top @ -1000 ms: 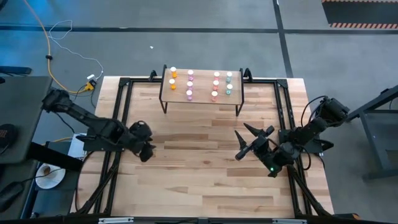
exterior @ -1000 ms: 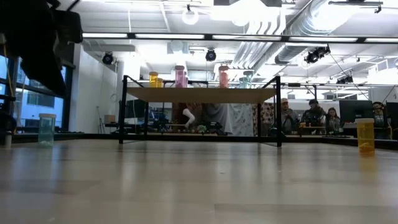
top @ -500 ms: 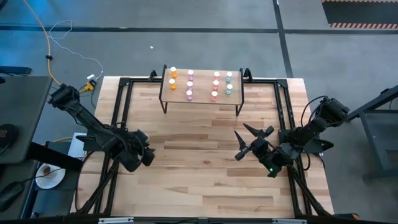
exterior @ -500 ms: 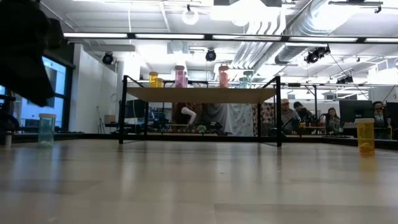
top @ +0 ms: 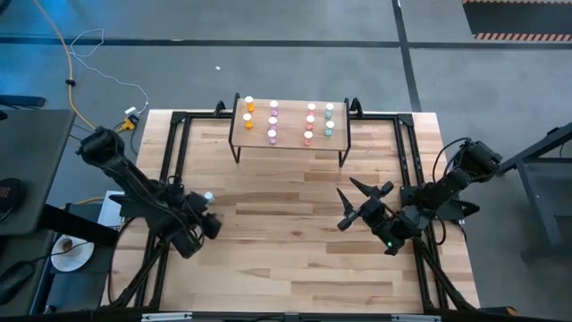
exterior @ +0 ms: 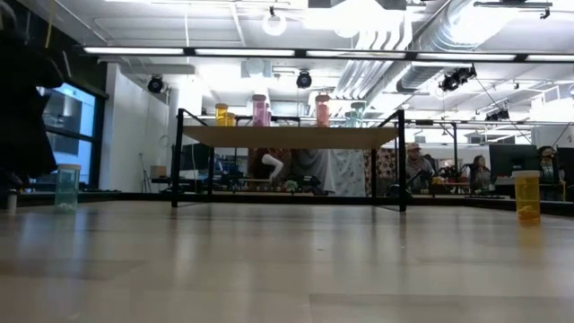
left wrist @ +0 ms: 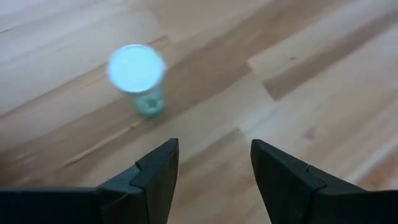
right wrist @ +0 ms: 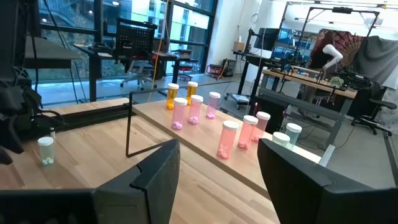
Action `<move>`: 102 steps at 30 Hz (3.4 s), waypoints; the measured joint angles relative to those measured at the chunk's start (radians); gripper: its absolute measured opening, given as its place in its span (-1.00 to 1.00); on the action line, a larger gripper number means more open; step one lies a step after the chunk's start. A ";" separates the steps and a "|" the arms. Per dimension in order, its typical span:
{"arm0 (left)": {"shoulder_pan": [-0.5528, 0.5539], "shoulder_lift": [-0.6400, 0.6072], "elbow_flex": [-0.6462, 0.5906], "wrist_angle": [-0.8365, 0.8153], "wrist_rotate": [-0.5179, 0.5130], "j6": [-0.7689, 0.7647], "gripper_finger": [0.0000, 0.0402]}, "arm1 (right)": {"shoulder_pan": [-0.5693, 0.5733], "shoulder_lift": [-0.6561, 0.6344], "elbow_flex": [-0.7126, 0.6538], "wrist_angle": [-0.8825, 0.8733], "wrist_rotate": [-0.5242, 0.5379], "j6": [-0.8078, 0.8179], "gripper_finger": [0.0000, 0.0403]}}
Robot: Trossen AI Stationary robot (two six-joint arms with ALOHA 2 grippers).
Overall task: Pick and place medicine bottles onto shelf by color
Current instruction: Put the blue pill bottle on the shelf aligned with other blue pill bottles
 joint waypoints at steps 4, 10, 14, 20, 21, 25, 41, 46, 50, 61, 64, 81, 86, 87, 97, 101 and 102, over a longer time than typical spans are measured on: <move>-0.004 0.056 0.000 -0.036 -0.023 -0.080 -0.04 | 0.000 0.000 0.000 0.000 0.000 0.000 0.04; 0.019 0.143 0.000 -0.060 -0.050 -0.182 -0.04 | 0.000 0.000 0.000 0.000 0.000 0.035 0.04; 0.036 0.207 0.001 -0.060 -0.059 -0.209 -0.04 | 0.000 0.000 0.000 0.000 0.000 0.060 0.04; 0.064 0.285 0.001 -0.059 -0.084 -0.240 -0.04 | 0.000 0.000 0.000 0.000 0.000 0.061 0.04; 0.069 0.293 0.001 -0.060 -0.087 -0.244 -0.04 | 0.000 0.000 0.000 0.000 0.000 0.061 0.04; 0.088 0.316 0.001 -0.061 -0.120 -0.246 -0.04 | 0.000 0.000 0.000 0.000 0.000 0.061 0.04; 0.157 0.322 0.001 -0.081 -0.170 -0.168 -0.22 | 0.000 0.000 0.000 0.000 0.000 0.061 0.04; 0.157 0.321 0.001 -0.080 -0.169 -0.166 -0.41 | 0.000 0.000 0.000 0.000 0.000 0.061 0.04; 0.157 0.321 0.001 -0.080 -0.175 -0.164 -0.53 | 0.000 0.000 0.000 0.000 0.000 0.061 0.04; 0.157 0.321 0.001 -0.080 -0.178 -0.156 -0.55 | 0.000 0.000 0.000 0.000 0.000 0.061 0.04; 0.149 0.321 0.001 -0.080 -0.178 -0.156 -0.54 | 0.000 0.000 0.000 0.000 0.000 0.061 0.04; 0.090 0.321 0.127 -0.080 -0.259 0.001 -0.54 | 0.000 0.000 0.000 0.000 0.000 0.061 0.04; 0.089 0.321 0.189 -0.080 -0.312 0.097 -0.54 | 0.003 0.000 0.000 0.000 -0.011 0.069 0.04; 0.089 0.321 0.202 -0.080 -0.322 0.118 -0.54 | 0.006 0.000 0.000 -0.001 -0.021 0.072 0.04; 0.089 0.311 0.323 -0.078 -0.393 0.298 -0.54 | 0.065 0.000 0.000 -0.110 -0.147 0.188 0.04; 0.089 0.311 0.375 -0.076 -0.403 0.373 -0.54 | 0.076 0.000 0.000 -0.251 -0.270 0.328 0.04; 0.089 0.311 0.388 -0.076 -0.407 0.390 -0.54 | 0.079 0.000 0.000 -0.285 -0.306 0.364 0.04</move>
